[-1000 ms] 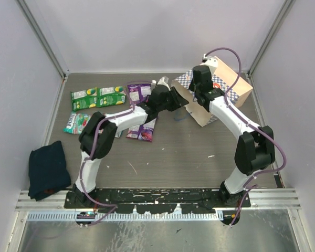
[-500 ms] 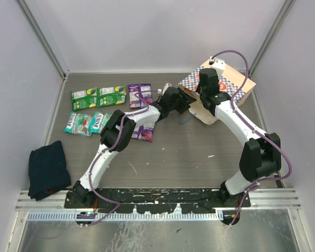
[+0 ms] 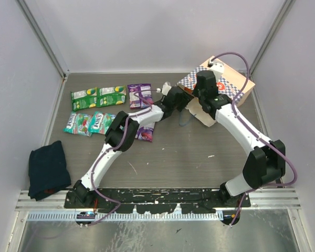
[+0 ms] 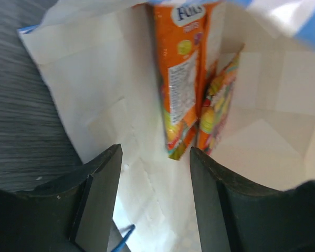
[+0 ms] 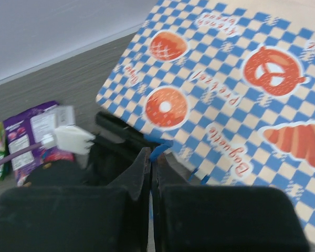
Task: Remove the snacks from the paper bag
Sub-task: Take out the snack from the paper bag.
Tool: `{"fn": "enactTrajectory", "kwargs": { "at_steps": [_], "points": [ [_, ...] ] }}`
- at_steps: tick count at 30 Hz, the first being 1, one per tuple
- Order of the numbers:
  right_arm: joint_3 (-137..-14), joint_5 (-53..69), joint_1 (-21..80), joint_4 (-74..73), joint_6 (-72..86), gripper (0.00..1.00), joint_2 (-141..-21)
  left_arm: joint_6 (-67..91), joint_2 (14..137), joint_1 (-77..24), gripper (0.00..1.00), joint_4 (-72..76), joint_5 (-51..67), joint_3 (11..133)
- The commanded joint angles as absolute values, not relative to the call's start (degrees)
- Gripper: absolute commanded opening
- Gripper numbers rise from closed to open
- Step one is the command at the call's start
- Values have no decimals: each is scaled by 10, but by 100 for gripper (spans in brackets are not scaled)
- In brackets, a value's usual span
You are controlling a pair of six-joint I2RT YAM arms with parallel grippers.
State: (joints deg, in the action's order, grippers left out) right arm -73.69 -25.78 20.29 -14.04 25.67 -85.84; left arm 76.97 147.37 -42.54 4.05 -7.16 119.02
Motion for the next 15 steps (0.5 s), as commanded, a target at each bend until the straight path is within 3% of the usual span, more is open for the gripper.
{"fn": "enactTrajectory", "kwargs": {
  "at_steps": [1, 15],
  "points": [
    [-765, -322, 282, -152, 302, 0, -834, 747, 1480, -441, 56, 34, -144, 1207],
    [-791, -385, 396, -157, 375, 0, -822, 764, 1477, -439, 57, 94, -175, 1153]
  ]
}}
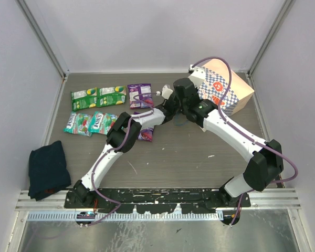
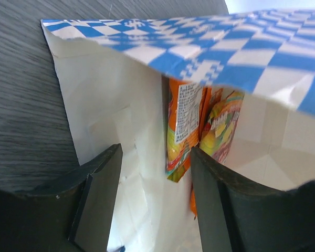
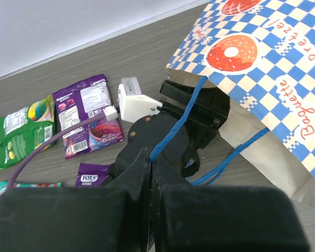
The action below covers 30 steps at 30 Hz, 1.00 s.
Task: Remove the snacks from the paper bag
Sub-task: Take out the snack from the paper bag.
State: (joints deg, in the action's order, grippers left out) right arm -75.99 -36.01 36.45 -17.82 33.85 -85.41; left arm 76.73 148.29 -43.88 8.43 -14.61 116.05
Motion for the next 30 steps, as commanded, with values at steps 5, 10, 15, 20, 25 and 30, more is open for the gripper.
{"fn": "enactTrajectory", "kwargs": {
  "at_steps": [5, 10, 15, 20, 25, 30],
  "points": [
    [-792, -399, 427, -142, 392, 0, -821, 768, 1483, -438, 57, 115, -176, 1148],
    [-789, -428, 432, -143, 388, 0, -828, 763, 1443, -438, 55, 195, -150, 1078],
    [-792, -422, 432, -142, 381, 0, -826, 738, 1421, -444, 55, 187, -104, 1076],
    [-785, -426, 432, -142, 377, 0, -816, 678, 1419, -460, 54, 80, -106, 1127],
    [-773, -414, 432, -134, 377, 0, -799, 621, 1422, -488, 54, 32, -153, 1144],
    [-770, -393, 432, -130, 380, 0, -792, 636, 1463, -500, 54, 23, -153, 1192]
  ]
}}
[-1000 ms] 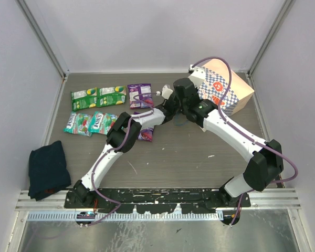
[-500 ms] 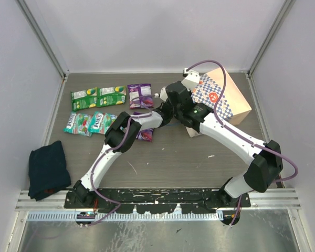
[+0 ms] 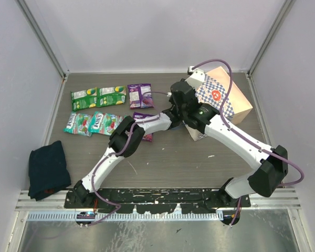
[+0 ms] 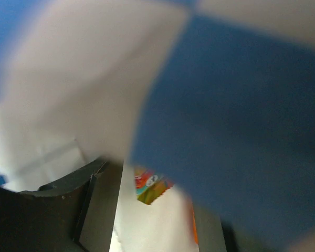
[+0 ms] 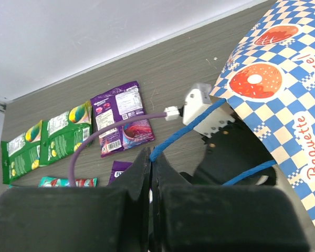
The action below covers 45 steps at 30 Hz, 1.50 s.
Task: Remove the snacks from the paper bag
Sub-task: Take out the snack from the paper bag.
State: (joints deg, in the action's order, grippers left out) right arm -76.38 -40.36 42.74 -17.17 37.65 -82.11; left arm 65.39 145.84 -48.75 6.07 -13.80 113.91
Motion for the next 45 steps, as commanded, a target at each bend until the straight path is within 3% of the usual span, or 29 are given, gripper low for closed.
{"fn": "enactTrajectory", "kwargs": {
  "at_steps": [1, 6, 9, 11, 13, 14, 26, 34, 41, 45],
  "points": [
    [-769, -392, 432, -130, 380, 0, -791, 639, 1472, -502, 54, 15, -158, 1207],
    [-763, -378, 432, -127, 384, 0, -786, 659, 1501, -509, 52, 9, -190, 1229],
    [-760, -366, 432, -120, 384, 0, -782, 657, 1505, -508, 44, 25, -204, 1227],
    [-759, -366, 432, -119, 381, 0, -781, 643, 1503, -507, 31, 36, -207, 1227],
    [-759, -366, 432, -117, 376, 0, -779, 624, 1500, -504, 6, 49, -204, 1226],
    [-758, -368, 432, -117, 374, 0, -777, 615, 1497, -503, 1, 57, -199, 1223],
    [-724, -399, 362, -108, 356, 0, -741, 521, 1295, -468, 0, 262, -119, 924],
    [-706, -429, 285, -107, 354, 0, -757, 405, 1135, -454, 0, 264, -30, 778],
    [-699, -469, 218, -103, 367, 0, -795, 349, 996, -399, 0, 276, 187, 660],
    [-706, -489, 174, -100, 378, 0, -825, 313, 914, -369, 0, 283, 175, 589]
  ]
}}
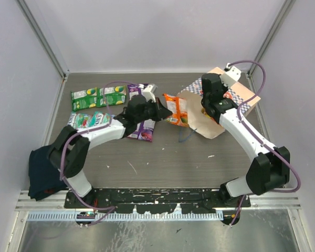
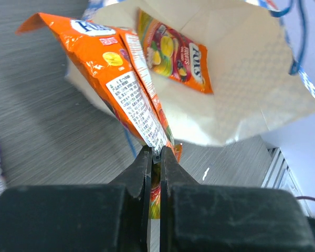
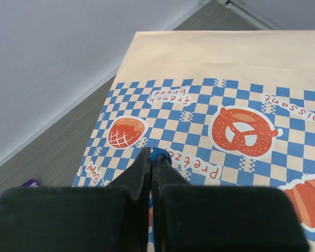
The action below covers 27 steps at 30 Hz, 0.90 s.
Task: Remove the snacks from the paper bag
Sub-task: Take out the snack from the paper bag, then place the snack at the center of the board.
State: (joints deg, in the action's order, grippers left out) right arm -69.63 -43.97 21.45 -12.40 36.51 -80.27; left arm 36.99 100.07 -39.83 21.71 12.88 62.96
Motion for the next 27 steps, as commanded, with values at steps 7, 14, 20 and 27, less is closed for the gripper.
{"fn": "enactTrajectory", "kwargs": {
  "at_steps": [7, 14, 20, 27],
  "points": [
    [-707, -498, 125, -112, 387, 0, -817, 318, 892, -282, 0, 296, 223, 572],
    [-694, -472, 122, -112, 380, 0, -793, 306, 1039, -263, 0, 252, 254, 730],
    [-677, -455, 123, -114, 371, 0, -772, 328, 1181, -261, 0, 218, 233, 882],
    [-656, -424, 122, -114, 378, 0, -743, 306, 1308, -261, 4, 99, 219, 1010]
  ]
}}
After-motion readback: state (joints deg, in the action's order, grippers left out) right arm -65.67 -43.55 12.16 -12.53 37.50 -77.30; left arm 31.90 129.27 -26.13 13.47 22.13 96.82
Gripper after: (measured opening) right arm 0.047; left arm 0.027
